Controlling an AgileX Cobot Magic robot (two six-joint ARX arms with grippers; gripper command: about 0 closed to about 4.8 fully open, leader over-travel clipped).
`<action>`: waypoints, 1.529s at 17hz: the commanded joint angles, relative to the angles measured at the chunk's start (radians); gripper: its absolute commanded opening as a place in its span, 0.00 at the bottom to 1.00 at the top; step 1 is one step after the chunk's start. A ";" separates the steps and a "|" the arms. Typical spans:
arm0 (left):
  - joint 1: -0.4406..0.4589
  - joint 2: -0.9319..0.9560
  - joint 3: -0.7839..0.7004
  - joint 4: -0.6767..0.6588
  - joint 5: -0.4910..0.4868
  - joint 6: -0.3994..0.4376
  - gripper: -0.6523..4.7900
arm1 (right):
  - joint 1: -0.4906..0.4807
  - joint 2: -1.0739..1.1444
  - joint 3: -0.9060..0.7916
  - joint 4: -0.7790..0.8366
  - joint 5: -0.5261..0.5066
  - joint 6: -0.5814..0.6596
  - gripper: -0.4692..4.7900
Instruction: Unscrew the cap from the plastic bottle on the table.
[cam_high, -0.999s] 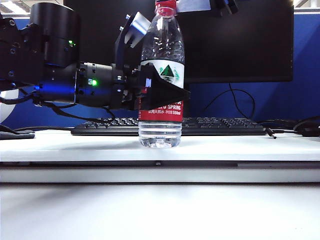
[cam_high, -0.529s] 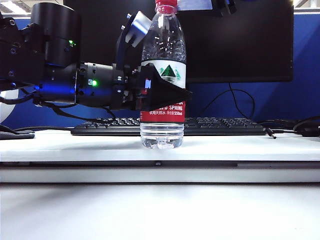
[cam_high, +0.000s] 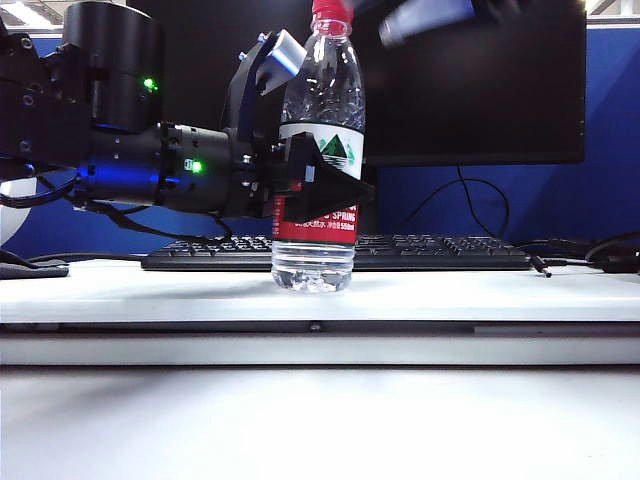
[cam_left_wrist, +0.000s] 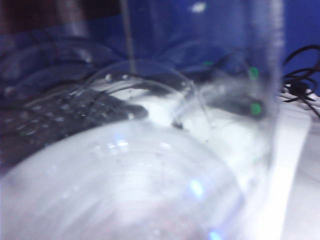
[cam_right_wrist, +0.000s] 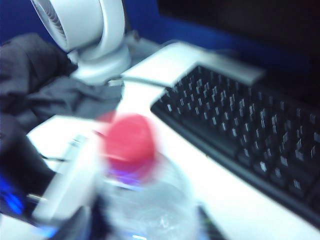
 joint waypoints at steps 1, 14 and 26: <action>0.000 -0.006 0.009 0.028 -0.010 0.004 0.61 | 0.112 0.002 0.003 0.059 0.224 0.008 0.63; -0.002 -0.006 0.012 0.031 -0.006 -0.002 0.61 | 0.293 0.179 0.003 0.346 0.673 0.128 0.63; -0.001 -0.006 0.011 0.031 0.002 -0.006 0.61 | 0.284 0.186 0.003 0.332 0.642 0.122 0.34</action>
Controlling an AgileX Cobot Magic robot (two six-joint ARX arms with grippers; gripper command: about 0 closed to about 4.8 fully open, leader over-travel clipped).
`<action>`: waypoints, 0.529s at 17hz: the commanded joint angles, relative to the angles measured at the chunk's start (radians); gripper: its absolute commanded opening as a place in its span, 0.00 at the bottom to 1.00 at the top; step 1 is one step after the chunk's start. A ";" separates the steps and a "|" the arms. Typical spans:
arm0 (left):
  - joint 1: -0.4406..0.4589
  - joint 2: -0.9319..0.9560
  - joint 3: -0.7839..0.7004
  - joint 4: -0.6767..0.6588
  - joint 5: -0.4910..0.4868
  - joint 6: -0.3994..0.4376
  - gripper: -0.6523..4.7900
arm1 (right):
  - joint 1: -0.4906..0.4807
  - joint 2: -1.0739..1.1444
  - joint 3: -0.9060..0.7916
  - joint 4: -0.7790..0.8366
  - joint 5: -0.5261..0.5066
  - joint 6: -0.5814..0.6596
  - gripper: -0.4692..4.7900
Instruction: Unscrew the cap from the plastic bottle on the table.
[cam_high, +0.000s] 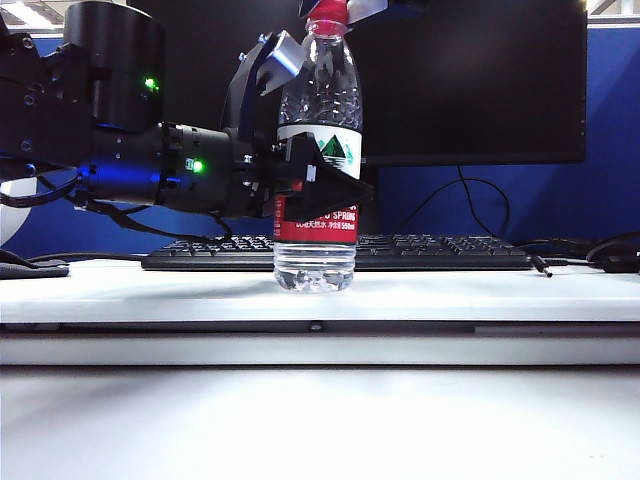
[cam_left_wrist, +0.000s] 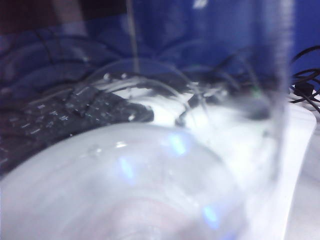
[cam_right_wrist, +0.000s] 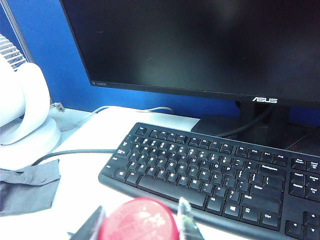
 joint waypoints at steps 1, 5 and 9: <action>0.000 -0.007 0.009 0.032 0.021 -0.002 0.61 | -0.025 -0.003 0.003 -0.049 -0.096 -0.003 0.34; 0.000 -0.007 0.009 0.032 0.096 -0.004 0.61 | -0.130 -0.026 0.003 -0.130 -0.381 -0.077 0.29; -0.001 -0.007 0.009 0.032 0.099 -0.004 0.61 | -0.320 -0.040 0.003 -0.219 -0.805 -0.085 0.29</action>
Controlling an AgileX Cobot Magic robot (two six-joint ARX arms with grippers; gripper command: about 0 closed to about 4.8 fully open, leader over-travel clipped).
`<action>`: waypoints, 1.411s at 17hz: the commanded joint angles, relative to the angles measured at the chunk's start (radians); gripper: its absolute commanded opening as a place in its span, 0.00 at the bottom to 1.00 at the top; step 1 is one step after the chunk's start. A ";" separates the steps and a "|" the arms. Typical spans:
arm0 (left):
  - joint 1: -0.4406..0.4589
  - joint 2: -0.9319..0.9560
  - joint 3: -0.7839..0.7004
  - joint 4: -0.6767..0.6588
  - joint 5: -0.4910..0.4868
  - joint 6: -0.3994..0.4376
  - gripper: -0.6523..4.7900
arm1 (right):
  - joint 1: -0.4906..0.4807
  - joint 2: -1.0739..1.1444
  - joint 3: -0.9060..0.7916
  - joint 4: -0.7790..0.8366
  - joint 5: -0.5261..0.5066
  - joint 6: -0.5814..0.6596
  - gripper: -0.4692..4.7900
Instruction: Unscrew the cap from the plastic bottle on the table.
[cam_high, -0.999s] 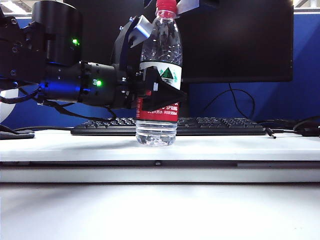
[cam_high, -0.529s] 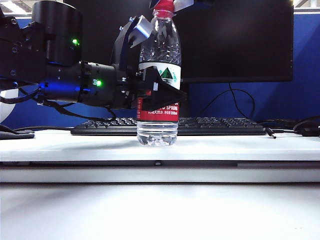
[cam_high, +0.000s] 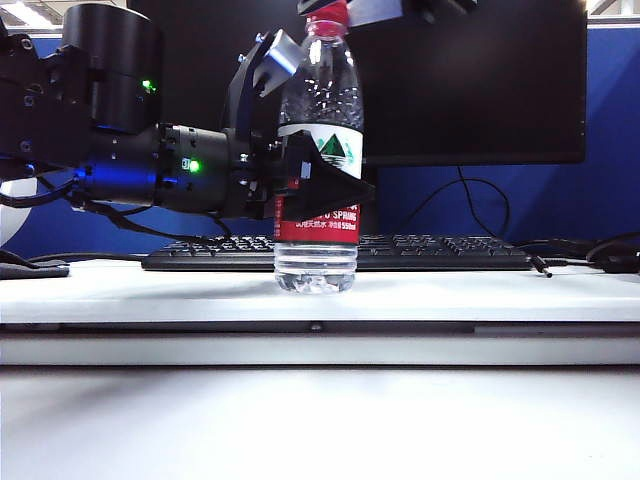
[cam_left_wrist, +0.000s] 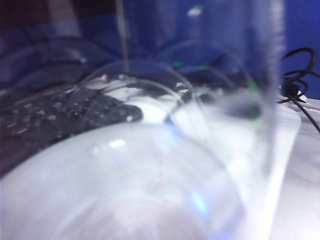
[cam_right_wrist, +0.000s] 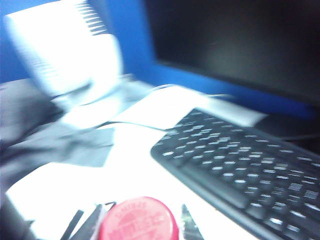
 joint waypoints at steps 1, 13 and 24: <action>-0.005 -0.007 0.009 0.038 0.041 0.011 0.61 | -0.104 0.008 -0.005 -0.108 -0.282 -0.033 0.29; -0.025 -0.007 0.015 0.045 0.040 0.011 0.61 | -0.181 0.016 -0.005 -0.090 -0.731 -0.003 0.30; -0.025 -0.007 0.015 0.047 -0.084 0.011 0.61 | -0.106 -0.098 -0.005 -0.021 -0.286 0.080 0.54</action>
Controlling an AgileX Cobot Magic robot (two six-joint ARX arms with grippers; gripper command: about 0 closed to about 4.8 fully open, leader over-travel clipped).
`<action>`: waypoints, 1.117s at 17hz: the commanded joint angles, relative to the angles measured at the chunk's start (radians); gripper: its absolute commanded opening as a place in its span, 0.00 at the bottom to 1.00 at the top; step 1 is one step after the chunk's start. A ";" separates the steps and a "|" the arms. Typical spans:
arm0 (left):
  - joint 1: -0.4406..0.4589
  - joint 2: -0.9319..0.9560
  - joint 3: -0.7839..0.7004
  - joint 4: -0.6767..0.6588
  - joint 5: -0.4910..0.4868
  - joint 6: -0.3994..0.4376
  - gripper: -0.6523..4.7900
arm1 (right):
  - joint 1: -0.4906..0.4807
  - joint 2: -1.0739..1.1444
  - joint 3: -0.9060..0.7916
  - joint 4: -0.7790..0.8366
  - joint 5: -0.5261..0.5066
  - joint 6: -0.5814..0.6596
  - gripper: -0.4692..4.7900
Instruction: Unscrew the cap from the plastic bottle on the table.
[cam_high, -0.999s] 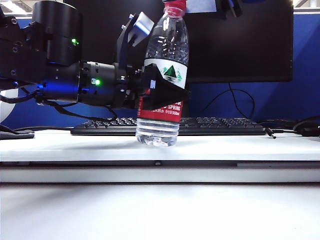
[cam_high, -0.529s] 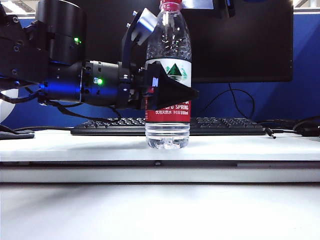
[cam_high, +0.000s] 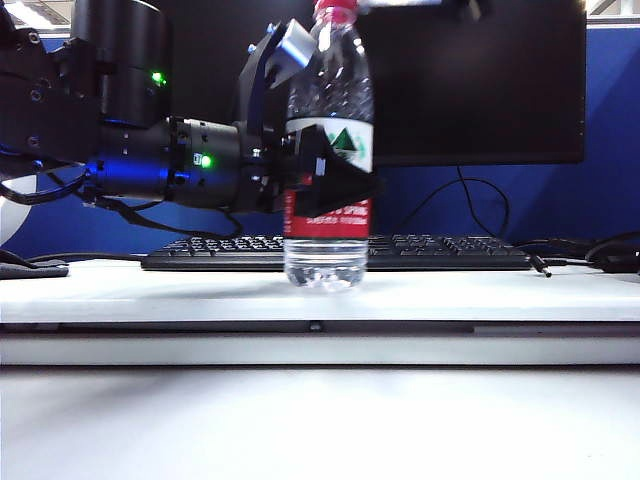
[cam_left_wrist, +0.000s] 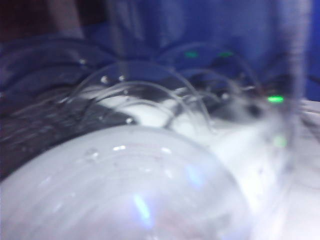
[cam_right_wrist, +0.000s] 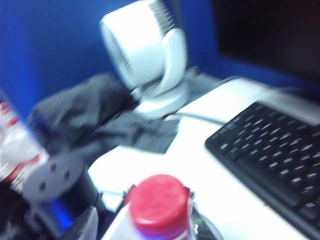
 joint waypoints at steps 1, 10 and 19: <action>-0.001 -0.007 0.008 0.036 -0.026 -0.003 0.61 | 0.096 -0.033 0.002 0.016 0.247 0.029 0.54; -0.001 -0.007 0.008 0.036 -0.021 -0.006 0.61 | 0.525 0.087 0.002 0.174 1.290 -0.029 0.55; -0.001 -0.007 0.008 0.035 -0.014 -0.010 0.61 | 0.505 0.160 0.002 0.258 1.295 -0.023 0.55</action>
